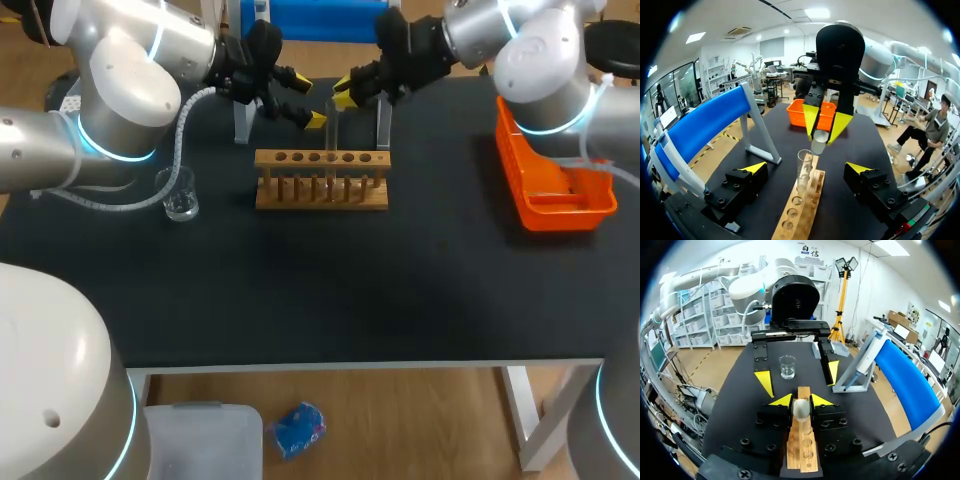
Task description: Invert the test tube, pick up the pipette, mount the tip to pipette, aspirate from beaker and dispense into the tube, eject the tip, return the pipette, and cap with the stopper.
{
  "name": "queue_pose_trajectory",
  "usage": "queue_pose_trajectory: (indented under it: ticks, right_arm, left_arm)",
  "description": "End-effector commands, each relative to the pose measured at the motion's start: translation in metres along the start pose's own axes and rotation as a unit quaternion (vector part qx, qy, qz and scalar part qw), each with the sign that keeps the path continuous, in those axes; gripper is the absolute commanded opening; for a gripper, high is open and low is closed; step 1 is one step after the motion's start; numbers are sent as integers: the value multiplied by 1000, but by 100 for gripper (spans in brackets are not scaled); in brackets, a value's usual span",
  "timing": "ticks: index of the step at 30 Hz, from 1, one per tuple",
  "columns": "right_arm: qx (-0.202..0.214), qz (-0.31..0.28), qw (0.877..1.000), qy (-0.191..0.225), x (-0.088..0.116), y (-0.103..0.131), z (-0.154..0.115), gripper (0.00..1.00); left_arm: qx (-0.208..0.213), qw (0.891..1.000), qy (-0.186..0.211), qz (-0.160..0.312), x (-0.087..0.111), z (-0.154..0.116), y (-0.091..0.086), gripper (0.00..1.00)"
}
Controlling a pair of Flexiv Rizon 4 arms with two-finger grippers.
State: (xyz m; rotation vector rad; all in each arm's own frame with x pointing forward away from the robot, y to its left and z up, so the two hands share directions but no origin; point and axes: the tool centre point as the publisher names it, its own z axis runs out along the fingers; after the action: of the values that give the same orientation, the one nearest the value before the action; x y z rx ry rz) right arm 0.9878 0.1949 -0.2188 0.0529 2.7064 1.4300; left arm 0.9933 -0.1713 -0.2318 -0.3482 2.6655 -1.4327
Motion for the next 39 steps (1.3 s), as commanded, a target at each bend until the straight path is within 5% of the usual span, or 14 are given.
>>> queue_pose_trajectory:
  ticks: [1,39]
  right_arm:
    - [3,0,1000,6,-6,2,5,0]
    - [8,-4,1000,11,-10,9,5,0]
  left_arm:
    - [-2,1000,2,-1,-1,-1,-1,100]
    - [-2,1000,2,-1,-1,-1,-1,100]
